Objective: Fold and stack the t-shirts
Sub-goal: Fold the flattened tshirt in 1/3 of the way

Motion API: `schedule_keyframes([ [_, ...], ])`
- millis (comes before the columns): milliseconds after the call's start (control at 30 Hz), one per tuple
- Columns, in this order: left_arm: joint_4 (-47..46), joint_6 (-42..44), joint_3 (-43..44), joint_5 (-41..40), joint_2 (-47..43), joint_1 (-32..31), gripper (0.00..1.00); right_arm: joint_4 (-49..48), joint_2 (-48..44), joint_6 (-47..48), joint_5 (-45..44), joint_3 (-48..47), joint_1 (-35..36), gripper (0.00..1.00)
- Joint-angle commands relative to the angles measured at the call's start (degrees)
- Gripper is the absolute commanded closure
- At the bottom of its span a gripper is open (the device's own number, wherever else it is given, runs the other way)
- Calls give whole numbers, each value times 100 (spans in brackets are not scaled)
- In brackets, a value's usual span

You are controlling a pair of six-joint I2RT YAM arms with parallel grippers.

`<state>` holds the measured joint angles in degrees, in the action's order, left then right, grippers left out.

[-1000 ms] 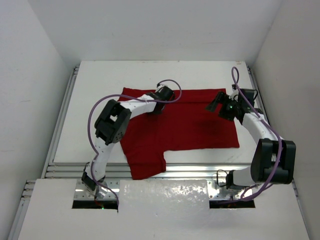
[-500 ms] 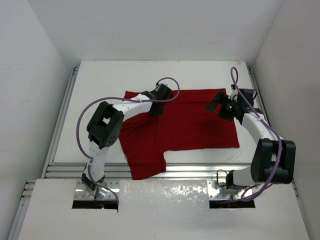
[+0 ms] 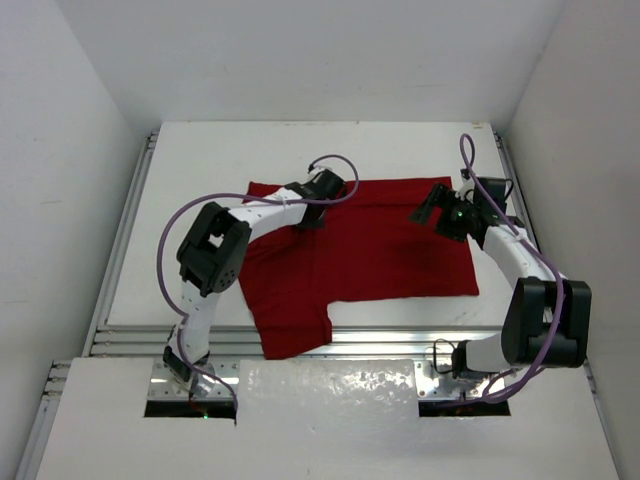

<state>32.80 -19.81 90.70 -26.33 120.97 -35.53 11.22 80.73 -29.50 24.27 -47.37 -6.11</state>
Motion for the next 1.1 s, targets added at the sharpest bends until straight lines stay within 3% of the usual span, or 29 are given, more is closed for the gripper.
schedule_keyframes([
  [0, -10, -31, 282, -189, 23, 55, 100, -129, 39, 120, 43, -184, 40, 3],
  [67, 69, -14, 361, -180, 67, 46, 97, -129, 31, 120, 43, -184, 48, 3],
  [133, 69, 39, 361, -276, 102, 46, 87, -138, 31, 120, 51, -193, 48, 3],
  [300, 16, 136, 352, -145, 217, 169, 78, -129, 31, 128, 34, -193, 66, 3],
  [500, -151, 188, 203, 128, 208, 169, 96, -147, 48, 128, 7, -193, 75, 3],
  [733, -203, 180, 124, 321, 59, 169, 99, -129, 39, 137, -37, -193, 84, 3],
  [800, -238, 171, 89, 435, -11, 169, 97, -120, 40, 137, -37, -202, 101, 3],
  [833, -221, 153, 97, 470, -20, 169, 92, -103, 39, 137, -28, -211, 101, 3],
  [867, -230, 153, 89, 497, -29, 160, 79, -103, 39, 137, -28, -211, 110, 3],
  [1067, -177, 118, 80, 585, 41, 160, 77, -85, 22, 146, -45, -211, 101, 3],
])
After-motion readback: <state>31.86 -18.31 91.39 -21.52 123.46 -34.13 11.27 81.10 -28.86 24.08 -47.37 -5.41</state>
